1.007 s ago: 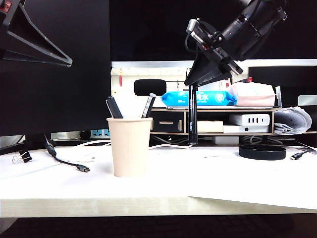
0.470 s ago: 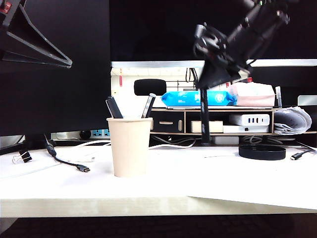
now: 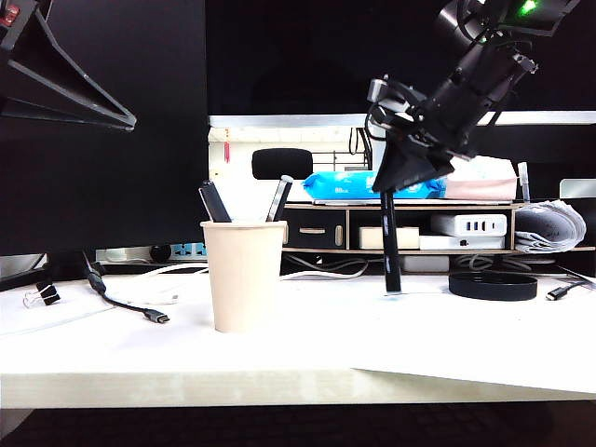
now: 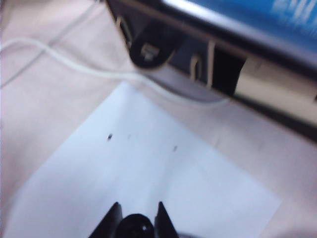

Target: Pick up the marker from the paper cup and put it on the table.

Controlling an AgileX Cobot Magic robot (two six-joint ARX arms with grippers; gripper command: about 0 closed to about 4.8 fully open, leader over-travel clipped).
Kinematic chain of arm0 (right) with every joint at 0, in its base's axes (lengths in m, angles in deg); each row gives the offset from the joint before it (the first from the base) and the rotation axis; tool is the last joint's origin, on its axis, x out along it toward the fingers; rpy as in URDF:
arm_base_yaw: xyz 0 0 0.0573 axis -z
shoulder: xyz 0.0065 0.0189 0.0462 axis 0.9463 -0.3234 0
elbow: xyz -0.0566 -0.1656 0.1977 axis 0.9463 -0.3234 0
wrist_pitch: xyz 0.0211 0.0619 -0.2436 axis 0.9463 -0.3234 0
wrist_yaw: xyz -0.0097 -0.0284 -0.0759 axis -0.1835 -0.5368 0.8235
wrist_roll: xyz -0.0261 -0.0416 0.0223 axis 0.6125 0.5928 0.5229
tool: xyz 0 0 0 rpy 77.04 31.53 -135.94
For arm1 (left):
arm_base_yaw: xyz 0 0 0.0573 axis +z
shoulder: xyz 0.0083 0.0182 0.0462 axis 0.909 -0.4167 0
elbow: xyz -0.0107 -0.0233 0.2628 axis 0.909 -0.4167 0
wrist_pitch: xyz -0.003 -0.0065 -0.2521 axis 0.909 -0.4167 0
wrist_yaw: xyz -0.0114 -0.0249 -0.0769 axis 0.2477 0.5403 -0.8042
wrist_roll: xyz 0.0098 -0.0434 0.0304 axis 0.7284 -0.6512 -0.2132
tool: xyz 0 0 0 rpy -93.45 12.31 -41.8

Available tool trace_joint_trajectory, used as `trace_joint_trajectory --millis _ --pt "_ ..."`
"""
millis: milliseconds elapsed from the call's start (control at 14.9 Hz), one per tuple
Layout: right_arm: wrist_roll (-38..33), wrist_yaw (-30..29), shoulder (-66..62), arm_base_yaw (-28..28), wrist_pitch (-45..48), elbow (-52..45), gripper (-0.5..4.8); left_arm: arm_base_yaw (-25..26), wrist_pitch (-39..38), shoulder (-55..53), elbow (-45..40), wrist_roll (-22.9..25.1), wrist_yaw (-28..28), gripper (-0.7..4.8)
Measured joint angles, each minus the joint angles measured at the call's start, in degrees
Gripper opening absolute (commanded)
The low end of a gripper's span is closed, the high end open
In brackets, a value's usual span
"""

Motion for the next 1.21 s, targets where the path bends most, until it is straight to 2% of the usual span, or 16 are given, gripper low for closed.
trace_joint_trajectory --millis 470,738,805,873,1208 --pt "-1.0 4.3 -0.3 0.0 6.7 0.0 0.49 0.0 0.0 0.0 0.0 0.0 0.0 -0.05" --pt "-1.4 4.5 -2.6 0.0 9.6 0.0 0.57 0.0 0.0 0.0 0.0 0.0 0.0 -0.05" --pt "-1.5 4.5 -2.9 0.0 9.5 0.0 0.69 0.0 0.0 0.0 0.0 0.0 0.0 -0.05" --pt "-1.5 4.4 -3.0 0.0 9.5 0.0 1.15 0.0 0.0 0.0 0.0 0.0 0.0 -0.05" --pt "-1.5 4.4 -3.0 0.0 9.7 0.0 1.19 0.0 0.0 0.0 0.0 0.0 0.0 -0.05"
